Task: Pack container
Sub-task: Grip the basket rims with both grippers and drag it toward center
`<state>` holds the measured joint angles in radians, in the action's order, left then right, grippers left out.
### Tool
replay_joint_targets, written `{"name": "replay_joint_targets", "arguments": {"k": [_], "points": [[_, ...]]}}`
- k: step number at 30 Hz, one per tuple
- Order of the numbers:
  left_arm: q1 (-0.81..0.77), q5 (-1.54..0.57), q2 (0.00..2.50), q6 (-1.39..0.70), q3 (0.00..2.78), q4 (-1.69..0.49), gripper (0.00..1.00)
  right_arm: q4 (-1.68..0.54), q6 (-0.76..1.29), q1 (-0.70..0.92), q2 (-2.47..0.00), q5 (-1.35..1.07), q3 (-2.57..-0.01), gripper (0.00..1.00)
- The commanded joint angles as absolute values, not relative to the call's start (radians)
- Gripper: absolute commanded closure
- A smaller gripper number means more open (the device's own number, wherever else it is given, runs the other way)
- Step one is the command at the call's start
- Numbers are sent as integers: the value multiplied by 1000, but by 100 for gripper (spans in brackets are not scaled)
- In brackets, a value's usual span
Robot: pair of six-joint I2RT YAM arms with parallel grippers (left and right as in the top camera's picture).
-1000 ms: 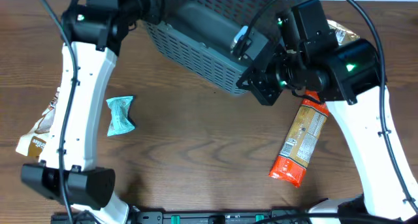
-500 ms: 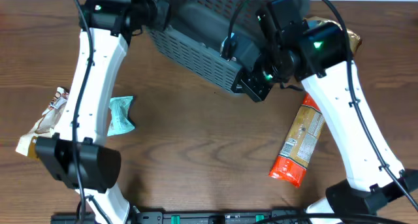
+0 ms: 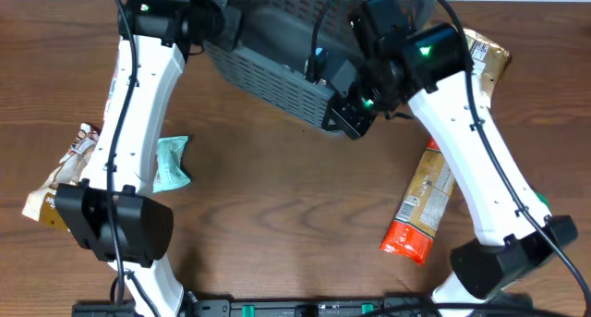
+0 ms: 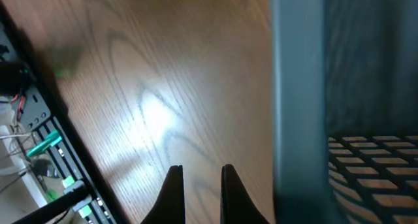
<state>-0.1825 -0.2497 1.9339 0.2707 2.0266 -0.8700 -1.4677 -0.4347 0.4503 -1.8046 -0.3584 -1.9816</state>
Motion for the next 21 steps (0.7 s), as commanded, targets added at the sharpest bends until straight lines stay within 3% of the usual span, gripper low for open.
{"name": "replay_joint_targets", "arguments": {"k": [1,21], "points": [[-183,-254,1951,291,2027,-925,94,-1460,-450,457,-1825,-339,-1999,99],[-183,-255,1843,208,2027,-1095,93,-1380,-389,381,-1827,-258,-1999,99]]}}
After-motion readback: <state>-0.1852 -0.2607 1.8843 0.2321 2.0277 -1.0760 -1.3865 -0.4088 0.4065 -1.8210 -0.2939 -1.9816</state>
